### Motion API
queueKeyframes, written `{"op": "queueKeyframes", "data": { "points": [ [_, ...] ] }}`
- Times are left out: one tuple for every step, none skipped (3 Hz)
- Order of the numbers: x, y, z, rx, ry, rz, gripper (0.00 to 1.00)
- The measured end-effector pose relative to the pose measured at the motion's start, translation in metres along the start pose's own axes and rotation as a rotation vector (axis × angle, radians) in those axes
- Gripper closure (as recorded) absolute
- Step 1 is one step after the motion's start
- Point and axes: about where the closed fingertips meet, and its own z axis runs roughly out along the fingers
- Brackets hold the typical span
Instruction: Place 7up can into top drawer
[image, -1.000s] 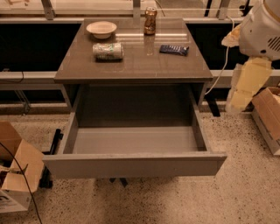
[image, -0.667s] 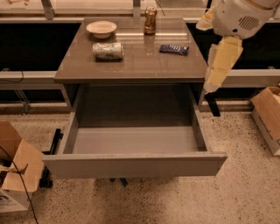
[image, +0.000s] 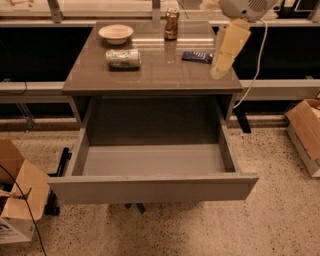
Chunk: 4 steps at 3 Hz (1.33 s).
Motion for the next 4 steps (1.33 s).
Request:
{"op": "queueKeyframes", "data": {
  "points": [
    [0.0,-0.001,0.004,0.003,0.002,0.017,0.0],
    [-0.029,-0.021,0.05,-0.006,-0.096,0.052,0.0],
    [-0.066,-0.058,0.118,-0.035,-0.22,0.068,0.0],
    [-0.082,-0.08,0.158,-0.053,-0.29,0.076,0.0]
  ]
}}
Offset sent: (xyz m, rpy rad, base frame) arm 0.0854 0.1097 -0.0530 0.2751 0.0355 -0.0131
